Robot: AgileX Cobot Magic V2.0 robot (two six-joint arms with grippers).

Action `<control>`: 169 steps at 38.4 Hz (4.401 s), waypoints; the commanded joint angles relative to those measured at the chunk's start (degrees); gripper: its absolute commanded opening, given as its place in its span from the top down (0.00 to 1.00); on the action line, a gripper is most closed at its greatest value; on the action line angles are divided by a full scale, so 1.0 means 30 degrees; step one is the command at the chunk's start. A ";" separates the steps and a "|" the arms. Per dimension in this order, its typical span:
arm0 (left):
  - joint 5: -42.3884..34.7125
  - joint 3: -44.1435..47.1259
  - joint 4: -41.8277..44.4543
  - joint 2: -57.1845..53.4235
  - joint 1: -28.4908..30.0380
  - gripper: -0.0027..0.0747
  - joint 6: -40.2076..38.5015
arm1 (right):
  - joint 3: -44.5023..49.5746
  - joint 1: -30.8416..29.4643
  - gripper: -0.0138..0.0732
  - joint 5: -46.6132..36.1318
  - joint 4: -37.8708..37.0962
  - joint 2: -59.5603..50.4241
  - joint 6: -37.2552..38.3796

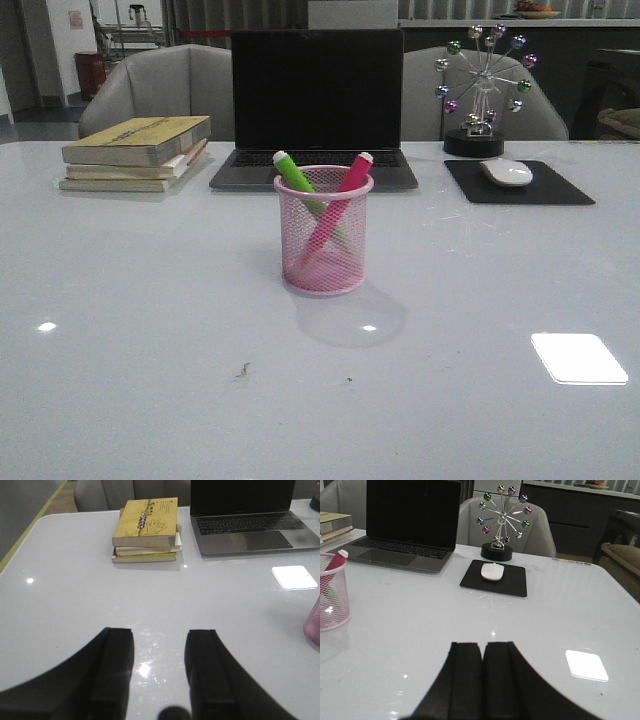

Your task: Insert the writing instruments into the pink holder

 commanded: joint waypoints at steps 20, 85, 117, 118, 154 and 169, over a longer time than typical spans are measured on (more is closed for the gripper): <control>-0.1586 -0.0523 -0.0073 -0.0040 0.0052 0.54 -0.0043 | -0.0145 -0.0135 0.78 -0.1464 -0.0131 -0.0270 0.0075; -0.0297 -0.0159 -0.0971 -0.5145 0.2523 0.84 -0.0043 | -0.0145 -0.0135 0.78 -0.1464 -0.0131 -0.0270 0.0075; -0.1690 0.9225 -0.1844 -1.3368 0.2523 0.84 -0.0043 | -0.0145 -0.0135 0.78 -0.1464 -0.0131 -0.0270 0.0075; -0.1887 0.9386 -0.1844 -1.3470 0.2523 0.84 -0.0043 | -0.0145 -0.0135 0.78 -0.1464 -0.0131 -0.0270 0.0075; -0.3656 1.0219 -0.1979 -1.3672 0.2523 0.84 -0.0076 | -0.0145 -0.0135 0.78 -0.1464 -0.0131 -0.0270 0.0075; -0.3656 1.0219 -0.1979 -1.3672 0.2523 0.84 -0.0076 | -0.0145 -0.0135 0.78 -0.1464 -0.0131 -0.0270 0.0075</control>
